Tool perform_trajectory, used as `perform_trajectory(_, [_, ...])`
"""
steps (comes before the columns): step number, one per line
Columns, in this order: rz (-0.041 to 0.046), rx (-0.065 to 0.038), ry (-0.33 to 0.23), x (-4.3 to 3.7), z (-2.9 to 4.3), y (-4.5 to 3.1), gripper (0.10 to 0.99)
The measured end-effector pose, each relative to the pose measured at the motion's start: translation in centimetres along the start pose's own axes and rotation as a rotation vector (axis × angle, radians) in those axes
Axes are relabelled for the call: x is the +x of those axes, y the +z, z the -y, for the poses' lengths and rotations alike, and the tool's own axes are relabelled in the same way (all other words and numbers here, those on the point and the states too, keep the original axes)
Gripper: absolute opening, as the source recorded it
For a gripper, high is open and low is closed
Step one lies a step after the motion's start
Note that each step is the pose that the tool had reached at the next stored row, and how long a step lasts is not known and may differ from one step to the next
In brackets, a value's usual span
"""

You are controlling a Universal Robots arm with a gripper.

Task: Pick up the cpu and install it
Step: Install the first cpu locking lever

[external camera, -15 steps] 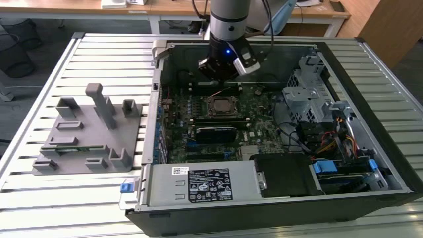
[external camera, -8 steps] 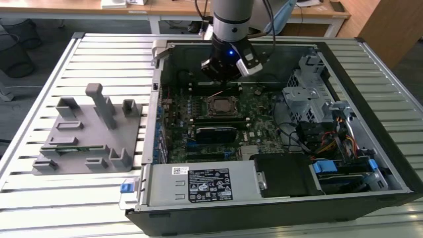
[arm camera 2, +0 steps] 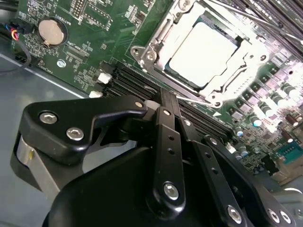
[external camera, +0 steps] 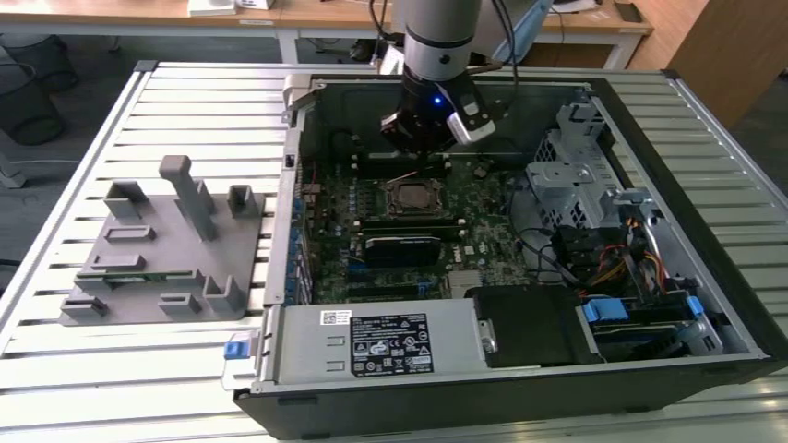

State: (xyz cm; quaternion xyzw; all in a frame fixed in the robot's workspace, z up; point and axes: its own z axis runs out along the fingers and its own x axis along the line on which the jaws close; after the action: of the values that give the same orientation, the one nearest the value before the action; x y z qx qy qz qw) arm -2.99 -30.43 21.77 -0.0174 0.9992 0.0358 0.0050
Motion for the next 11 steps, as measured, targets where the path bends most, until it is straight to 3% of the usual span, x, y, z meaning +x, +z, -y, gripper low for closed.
perform_trajectory(11, [-0.0016,0.000,0.000,-0.30,0.11,1.33,0.106])
